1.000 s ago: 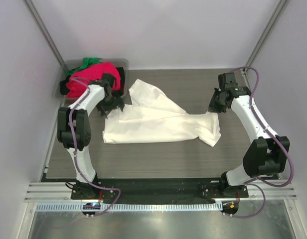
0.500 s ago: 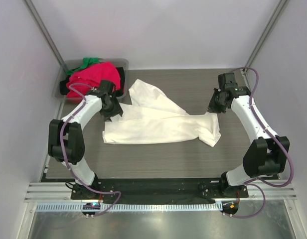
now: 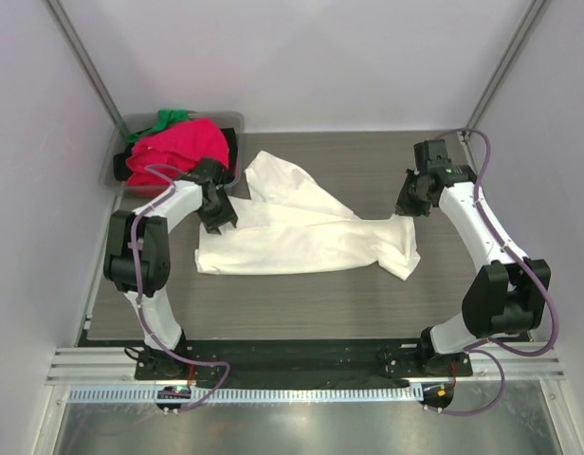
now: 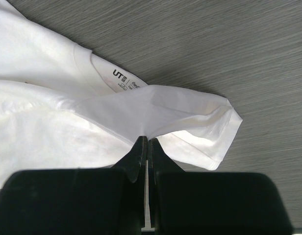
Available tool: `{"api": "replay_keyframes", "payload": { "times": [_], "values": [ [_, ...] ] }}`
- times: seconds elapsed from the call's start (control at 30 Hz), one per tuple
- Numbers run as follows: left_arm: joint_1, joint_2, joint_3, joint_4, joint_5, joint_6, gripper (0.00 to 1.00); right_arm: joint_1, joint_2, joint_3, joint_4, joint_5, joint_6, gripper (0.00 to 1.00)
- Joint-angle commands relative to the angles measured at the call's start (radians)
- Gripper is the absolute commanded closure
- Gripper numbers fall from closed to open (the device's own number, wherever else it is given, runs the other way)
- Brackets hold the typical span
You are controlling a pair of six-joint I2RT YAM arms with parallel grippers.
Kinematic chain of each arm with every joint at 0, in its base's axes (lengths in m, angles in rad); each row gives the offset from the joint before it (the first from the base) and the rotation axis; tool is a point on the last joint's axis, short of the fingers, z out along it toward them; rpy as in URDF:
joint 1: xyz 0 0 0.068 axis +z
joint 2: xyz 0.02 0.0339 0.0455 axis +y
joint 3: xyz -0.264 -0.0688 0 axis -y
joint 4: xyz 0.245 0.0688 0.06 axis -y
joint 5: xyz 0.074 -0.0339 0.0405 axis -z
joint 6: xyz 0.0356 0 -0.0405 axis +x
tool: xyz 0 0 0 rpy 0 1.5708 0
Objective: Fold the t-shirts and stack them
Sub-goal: Flatten the tshirt out
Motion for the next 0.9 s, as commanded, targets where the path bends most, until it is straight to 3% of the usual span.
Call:
{"api": "replay_keyframes", "payload": {
  "times": [0.0,0.27,0.47,0.53,0.63,0.87],
  "values": [
    [-0.004,0.021,0.019,0.044,0.019,-0.015,0.52,0.0,-0.013,-0.004,0.018,0.008,-0.021,0.99],
    [-0.008,0.062,0.029,0.058,0.019,-0.019,0.59,-0.002,0.007,-0.006,0.026,0.015,-0.026,0.98],
    [-0.011,0.07,0.06,0.056,0.019,-0.022,0.71,0.0,0.007,-0.006,0.026,0.015,-0.03,0.99],
    [-0.011,0.072,0.081,0.05,0.019,-0.02,0.79,0.0,0.002,-0.004,0.027,0.015,-0.03,0.99],
    [-0.01,0.056,0.106,0.032,0.019,-0.02,1.0,0.0,-0.01,0.002,0.023,0.017,-0.029,0.99],
    [-0.011,-0.11,0.152,-0.075,0.019,-0.022,1.0,-0.002,-0.068,0.058,-0.037,0.026,-0.024,0.99]
  ]
}}
